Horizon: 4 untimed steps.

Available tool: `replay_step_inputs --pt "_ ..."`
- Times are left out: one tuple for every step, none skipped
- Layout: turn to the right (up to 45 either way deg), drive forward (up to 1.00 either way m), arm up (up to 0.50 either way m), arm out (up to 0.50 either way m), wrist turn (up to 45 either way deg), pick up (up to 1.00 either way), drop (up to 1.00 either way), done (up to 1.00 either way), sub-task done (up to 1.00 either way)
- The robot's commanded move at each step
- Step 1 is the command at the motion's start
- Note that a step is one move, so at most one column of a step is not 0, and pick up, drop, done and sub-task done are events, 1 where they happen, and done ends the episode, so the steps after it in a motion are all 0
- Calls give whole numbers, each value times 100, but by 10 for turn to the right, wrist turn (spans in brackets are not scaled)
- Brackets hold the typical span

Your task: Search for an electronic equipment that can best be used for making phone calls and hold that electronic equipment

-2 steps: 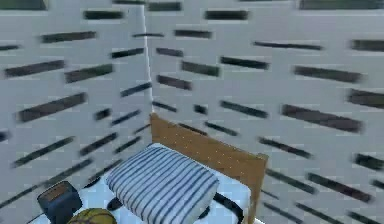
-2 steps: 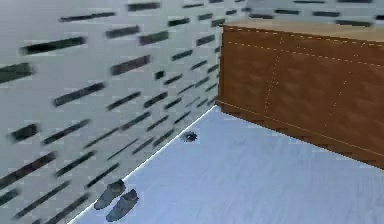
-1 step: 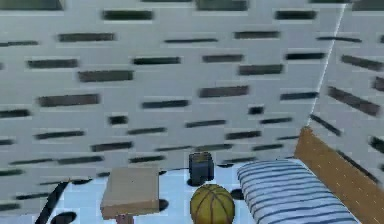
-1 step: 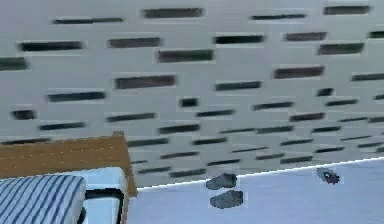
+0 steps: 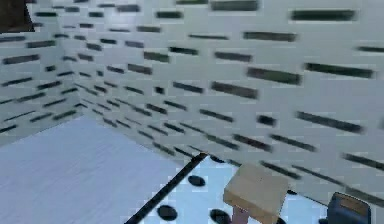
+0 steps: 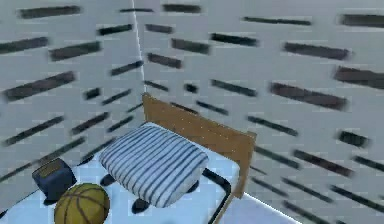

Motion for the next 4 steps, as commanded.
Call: replay_step_inputs --pt "-450 0 0 0 0 0 0 0 0" --pt "-240 0 0 0 0 0 0 0 0" --pt "0 0 50 0 0 0 0 0 0" --pt "0 0 0 42 0 0 0 0 0"
